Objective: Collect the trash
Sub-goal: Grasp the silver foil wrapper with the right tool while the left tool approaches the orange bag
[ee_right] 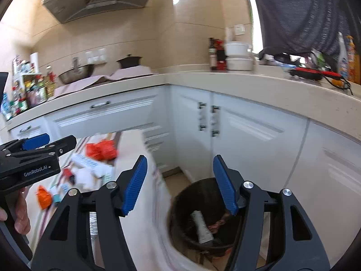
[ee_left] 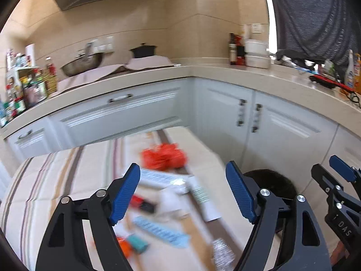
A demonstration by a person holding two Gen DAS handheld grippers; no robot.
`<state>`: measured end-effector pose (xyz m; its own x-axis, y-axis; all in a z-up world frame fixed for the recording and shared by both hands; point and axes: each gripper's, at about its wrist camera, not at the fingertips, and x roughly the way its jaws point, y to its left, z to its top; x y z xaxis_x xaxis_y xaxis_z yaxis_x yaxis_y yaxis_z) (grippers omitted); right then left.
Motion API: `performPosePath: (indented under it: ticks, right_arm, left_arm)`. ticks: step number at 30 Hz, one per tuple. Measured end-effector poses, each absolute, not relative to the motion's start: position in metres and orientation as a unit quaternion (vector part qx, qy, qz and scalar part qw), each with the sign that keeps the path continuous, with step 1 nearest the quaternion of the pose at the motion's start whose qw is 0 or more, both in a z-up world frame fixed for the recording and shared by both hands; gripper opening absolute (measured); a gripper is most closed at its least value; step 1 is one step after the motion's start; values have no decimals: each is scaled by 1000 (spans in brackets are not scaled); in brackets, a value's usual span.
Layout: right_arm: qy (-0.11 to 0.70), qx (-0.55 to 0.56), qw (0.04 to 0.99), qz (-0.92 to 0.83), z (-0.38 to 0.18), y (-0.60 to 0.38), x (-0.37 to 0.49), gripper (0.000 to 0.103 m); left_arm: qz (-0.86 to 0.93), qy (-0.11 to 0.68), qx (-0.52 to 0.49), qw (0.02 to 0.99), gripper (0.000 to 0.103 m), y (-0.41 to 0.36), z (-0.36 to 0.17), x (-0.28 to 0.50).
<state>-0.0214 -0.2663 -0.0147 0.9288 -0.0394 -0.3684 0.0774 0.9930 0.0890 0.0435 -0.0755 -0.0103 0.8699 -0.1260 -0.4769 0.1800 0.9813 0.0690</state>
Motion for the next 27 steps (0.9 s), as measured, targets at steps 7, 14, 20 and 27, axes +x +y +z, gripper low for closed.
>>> performPosePath:
  ticks: [7, 14, 20, 27]
  right_arm:
    - [205, 33, 978, 23, -28, -206, -25, 59]
    - [223, 20, 973, 56, -48, -165, -34, 59]
    - [248, 14, 966, 64, -71, -149, -39, 59]
    - [273, 12, 960, 64, -87, -145, -38, 57]
  left_arm:
    - [-19, 247, 43, 968, 77, -12, -19, 26]
    - [28, 268, 32, 962, 77, 38, -38, 13]
    - [45, 284, 24, 957, 77, 61, -54, 7]
    - [47, 303, 21, 952, 77, 71, -68, 3]
